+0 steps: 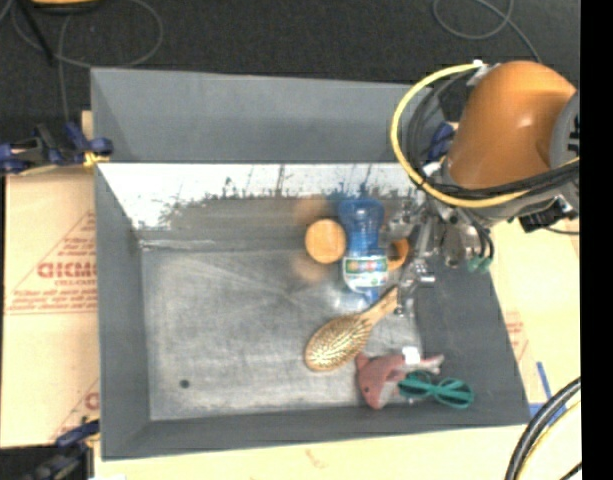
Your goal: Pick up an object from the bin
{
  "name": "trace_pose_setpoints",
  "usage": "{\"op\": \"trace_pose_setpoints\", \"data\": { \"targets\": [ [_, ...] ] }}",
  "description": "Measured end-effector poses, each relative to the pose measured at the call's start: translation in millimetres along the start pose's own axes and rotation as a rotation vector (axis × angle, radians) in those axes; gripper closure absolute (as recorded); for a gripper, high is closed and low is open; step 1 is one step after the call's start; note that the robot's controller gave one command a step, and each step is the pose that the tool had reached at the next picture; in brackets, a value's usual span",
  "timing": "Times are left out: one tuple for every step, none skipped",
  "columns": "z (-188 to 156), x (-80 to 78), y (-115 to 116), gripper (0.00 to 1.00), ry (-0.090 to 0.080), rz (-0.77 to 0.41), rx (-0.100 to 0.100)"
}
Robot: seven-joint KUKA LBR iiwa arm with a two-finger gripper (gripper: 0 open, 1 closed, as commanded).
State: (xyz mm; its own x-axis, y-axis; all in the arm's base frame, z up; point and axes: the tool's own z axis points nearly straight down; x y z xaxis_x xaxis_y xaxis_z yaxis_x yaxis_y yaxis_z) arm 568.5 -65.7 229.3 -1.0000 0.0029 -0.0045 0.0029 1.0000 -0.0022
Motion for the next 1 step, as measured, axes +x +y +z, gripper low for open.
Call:
{"op": "trace_pose_setpoints", "data": {
  "targets": [
    [52.3,8.7,0.5,0.00,-0.002,-0.114,0.000]
  ]
}}
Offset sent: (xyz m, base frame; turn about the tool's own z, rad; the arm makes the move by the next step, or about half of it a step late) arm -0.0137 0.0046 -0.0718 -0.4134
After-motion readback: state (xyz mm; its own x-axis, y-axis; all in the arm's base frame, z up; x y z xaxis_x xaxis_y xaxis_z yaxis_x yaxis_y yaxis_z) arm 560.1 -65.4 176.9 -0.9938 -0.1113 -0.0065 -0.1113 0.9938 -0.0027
